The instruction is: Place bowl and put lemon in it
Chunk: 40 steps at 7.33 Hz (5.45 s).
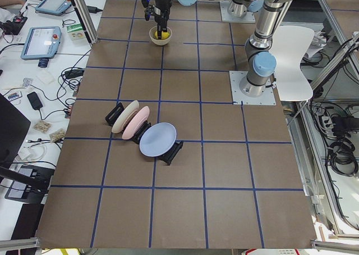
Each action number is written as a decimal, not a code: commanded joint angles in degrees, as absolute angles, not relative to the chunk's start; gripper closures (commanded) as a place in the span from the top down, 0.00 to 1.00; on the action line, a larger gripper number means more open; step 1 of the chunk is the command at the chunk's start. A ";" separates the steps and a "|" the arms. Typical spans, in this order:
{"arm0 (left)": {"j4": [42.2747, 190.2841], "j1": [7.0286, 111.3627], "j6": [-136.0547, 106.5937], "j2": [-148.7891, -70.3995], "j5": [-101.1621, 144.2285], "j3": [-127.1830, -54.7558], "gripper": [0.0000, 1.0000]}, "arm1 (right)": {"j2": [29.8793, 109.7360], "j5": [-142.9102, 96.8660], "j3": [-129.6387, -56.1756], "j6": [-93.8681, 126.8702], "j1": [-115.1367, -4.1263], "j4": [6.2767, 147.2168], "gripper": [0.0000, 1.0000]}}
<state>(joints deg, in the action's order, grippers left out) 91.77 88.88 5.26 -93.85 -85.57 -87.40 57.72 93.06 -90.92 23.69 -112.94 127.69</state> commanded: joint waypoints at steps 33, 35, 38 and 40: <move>94.83 88.15 5.45 -89.38 -89.82 -88.15 1.00 | 94.57 92.64 -93.78 6.15 -94.31 95.98 1.00; 94.83 88.15 5.45 -89.47 -89.82 -88.15 1.00 | 94.40 92.72 -93.43 6.15 -94.31 96.06 1.00; 94.83 88.15 5.45 -89.47 -89.74 -88.15 1.00 | 94.40 92.55 -93.87 6.24 -94.39 96.24 1.00; 94.83 88.15 5.45 -89.47 -89.65 -88.15 1.00 | 94.39 92.46 -93.87 6.24 -94.39 96.41 1.00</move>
